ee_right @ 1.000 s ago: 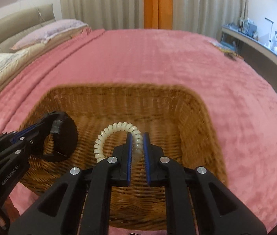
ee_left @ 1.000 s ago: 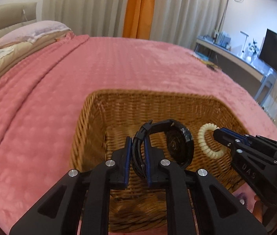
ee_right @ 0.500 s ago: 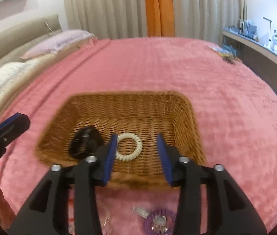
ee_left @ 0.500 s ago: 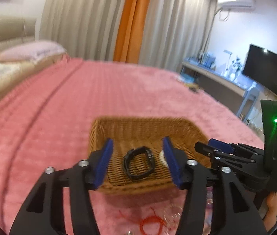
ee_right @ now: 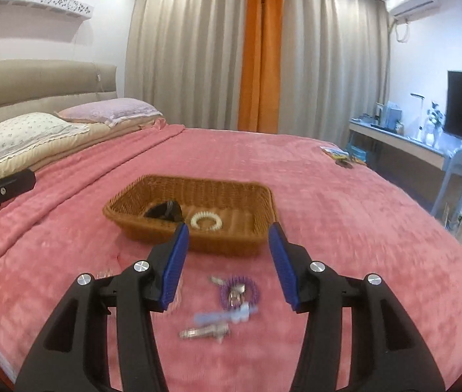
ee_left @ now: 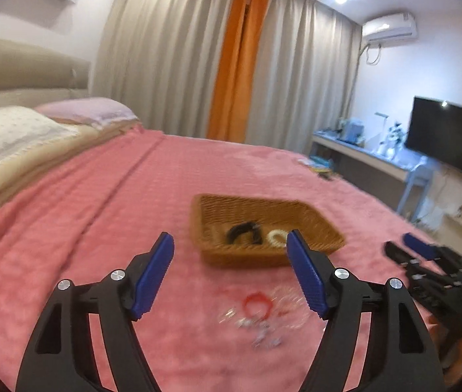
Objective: Organize jewelry
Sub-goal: 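Move the right tool to the silver hair clip and grasp it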
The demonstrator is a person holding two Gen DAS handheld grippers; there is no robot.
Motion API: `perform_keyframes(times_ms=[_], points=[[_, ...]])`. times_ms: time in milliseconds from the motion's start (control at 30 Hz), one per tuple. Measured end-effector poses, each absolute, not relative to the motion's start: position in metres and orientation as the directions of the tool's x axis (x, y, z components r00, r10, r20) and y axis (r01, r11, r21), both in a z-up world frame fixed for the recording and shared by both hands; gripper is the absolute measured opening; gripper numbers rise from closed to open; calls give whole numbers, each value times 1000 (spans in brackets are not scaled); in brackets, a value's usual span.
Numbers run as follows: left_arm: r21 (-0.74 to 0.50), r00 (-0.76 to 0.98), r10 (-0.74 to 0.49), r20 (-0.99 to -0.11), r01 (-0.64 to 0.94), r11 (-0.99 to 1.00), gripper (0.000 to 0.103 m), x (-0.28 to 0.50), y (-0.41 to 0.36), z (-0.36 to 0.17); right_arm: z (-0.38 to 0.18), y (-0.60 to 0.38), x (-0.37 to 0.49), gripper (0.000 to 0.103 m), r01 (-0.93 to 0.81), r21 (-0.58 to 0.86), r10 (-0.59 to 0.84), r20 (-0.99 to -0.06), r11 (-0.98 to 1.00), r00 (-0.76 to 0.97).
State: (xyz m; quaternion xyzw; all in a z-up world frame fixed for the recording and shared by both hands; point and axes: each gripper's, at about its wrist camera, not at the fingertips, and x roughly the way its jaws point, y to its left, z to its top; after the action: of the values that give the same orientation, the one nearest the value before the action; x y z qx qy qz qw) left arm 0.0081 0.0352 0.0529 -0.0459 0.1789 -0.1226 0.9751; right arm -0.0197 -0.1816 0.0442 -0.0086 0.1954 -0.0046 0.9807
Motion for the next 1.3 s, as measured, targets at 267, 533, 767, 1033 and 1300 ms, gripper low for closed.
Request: perform_keyframes(times_ms=[267,533,767,1033,1300], points=[[-147,870,-293,-397,255,956,70,11,34,18,0,-199,-27,48,17,71,21,-499,997,866],[-325,745,-427,-512,292,899,69,42,40,-29,-33,-214,-12,48,18,201,114,-625,979,773],[-362,667,-479,-571,319,876,68,53,26,-47,-48,-204,-4,48,2,189,131,-687,982,715],[-307,552,-474,-686,371,876,65,60,-3,-64,-45,-225,27,48,17,382,285,-717,924,636],[-215,556,-404,-727,375,902,53,63,-18,-71,-53,-208,43,30,-18,314,258,-747,949,612]])
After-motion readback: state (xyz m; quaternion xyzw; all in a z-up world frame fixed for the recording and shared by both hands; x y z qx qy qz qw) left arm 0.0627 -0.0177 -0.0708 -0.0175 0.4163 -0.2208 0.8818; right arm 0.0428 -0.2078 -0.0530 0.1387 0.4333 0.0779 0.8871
